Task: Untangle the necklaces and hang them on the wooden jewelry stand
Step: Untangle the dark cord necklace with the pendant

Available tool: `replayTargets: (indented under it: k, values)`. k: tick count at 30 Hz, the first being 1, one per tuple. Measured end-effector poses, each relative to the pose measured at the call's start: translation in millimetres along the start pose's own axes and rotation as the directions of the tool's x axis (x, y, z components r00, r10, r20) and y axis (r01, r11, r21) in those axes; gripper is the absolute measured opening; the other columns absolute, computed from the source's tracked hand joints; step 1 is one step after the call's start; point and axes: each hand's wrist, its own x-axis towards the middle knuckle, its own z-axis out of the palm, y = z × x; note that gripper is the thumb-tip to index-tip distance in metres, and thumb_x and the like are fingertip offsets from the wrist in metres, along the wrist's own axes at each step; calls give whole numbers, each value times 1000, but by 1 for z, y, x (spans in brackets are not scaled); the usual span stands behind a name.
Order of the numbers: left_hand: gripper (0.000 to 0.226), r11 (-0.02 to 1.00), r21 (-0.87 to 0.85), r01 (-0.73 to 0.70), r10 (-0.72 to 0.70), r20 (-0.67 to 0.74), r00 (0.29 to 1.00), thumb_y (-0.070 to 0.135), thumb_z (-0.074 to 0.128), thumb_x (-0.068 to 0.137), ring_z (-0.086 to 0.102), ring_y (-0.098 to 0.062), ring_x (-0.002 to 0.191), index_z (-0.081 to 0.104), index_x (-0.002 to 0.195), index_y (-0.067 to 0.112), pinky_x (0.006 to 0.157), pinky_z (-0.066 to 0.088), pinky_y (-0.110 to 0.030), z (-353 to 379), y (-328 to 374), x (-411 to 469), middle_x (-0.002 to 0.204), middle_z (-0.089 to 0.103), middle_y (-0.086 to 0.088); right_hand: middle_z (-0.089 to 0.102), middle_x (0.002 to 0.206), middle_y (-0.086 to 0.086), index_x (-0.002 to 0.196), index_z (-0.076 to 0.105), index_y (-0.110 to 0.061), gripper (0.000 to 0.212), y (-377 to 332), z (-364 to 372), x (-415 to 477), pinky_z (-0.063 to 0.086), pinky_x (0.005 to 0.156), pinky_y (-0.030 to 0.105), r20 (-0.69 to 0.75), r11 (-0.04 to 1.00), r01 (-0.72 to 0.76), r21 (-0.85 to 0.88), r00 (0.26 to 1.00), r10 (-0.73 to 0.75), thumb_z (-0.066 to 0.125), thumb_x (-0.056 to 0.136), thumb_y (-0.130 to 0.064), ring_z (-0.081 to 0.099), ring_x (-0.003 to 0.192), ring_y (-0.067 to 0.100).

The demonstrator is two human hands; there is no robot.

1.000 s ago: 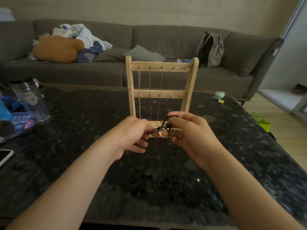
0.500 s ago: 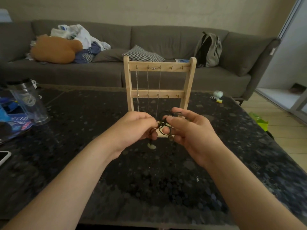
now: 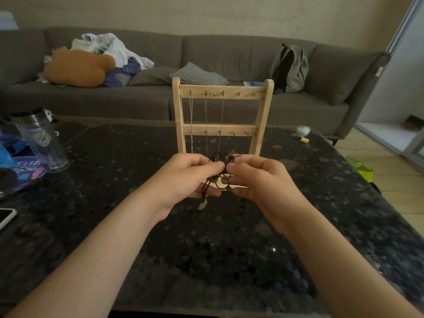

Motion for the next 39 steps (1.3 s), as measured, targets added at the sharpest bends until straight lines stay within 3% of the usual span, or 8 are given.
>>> replayTargets:
  k: [4, 10, 18, 23, 27, 31, 36, 39]
  values:
    - [25, 995, 80, -53, 59, -76, 995, 39, 67, 105, 81, -14, 93, 82, 102, 19, 103, 60, -46, 1, -3, 1, 97, 83, 2, 83, 98, -3, 104, 81, -19, 7, 2, 3, -1, 61, 86, 32, -29, 988, 71, -137, 997, -76, 77, 98, -20, 78, 96, 11]
    - [18, 971, 150, -188, 214, -177, 961, 18, 66, 105, 78, -9, 95, 79, 108, 30, 86, 67, -33, 1, -7, 4, 97, 81, 7, 83, 92, -6, 129, 69, -23, 37, 1, 7, -3, 57, 84, 21, -9, 969, 140, -202, 989, -145, 79, 96, -12, 78, 90, 3]
    - [18, 987, 28, -155, 156, -324, 933, 17, 61, 106, 77, -13, 98, 77, 105, 24, 92, 64, -35, 9, -6, 8, 99, 79, 2, 80, 81, -6, 91, 81, -25, 9, 4, 11, -1, 56, 68, 14, -124, 934, 146, -327, 973, -196, 77, 95, -18, 77, 80, 6]
    - [24, 987, -113, -114, 79, -275, 958, 7, 55, 106, 75, -21, 107, 77, 106, 18, 101, 62, -48, 6, -4, 9, 105, 78, -6, 79, 86, -5, 92, 80, -25, 11, 4, 12, 1, 49, 73, 19, -123, 963, 121, -241, 980, -154, 71, 99, -23, 75, 85, 7]
    - [25, 991, -108, -78, 56, -190, 980, 9, 55, 106, 75, -22, 106, 77, 111, 20, 106, 58, -53, 3, -2, 5, 102, 79, -5, 80, 90, -3, 94, 81, -22, 11, 5, 8, 3, 58, 82, 35, -128, 994, 59, -95, 989, -71, 71, 100, -23, 76, 99, 18]
    - [12, 992, -46, -114, 105, -164, 981, 23, 71, 100, 75, -16, 106, 81, 106, 23, 102, 59, -46, 1, 0, 3, 100, 81, 1, 81, 97, 0, 93, 82, -22, 13, 5, 7, 5, 60, 99, 48, -157, 996, 51, -79, 986, -63, 72, 100, -24, 75, 106, 24]
    - [8, 967, 138, -215, 240, -195, 951, 29, 77, 98, 75, 2, 90, 79, 106, 30, 82, 52, -22, 3, -3, 2, 91, 82, 14, 80, 99, 2, 100, 81, -22, 15, 4, 7, 3, 57, 99, 48, -133, 991, 70, -110, 988, -85, 67, 103, -24, 74, 104, 24]
    - [15, 939, 231, -256, 304, -207, 930, 28, 78, 97, 75, 5, 89, 76, 112, 30, 80, 50, -16, 4, -6, 2, 90, 82, 16, 81, 95, -2, 100, 81, -23, 16, 4, 8, 1, 61, 99, 45, -106, 984, 90, -153, 989, -107, 66, 105, -25, 75, 100, 19]
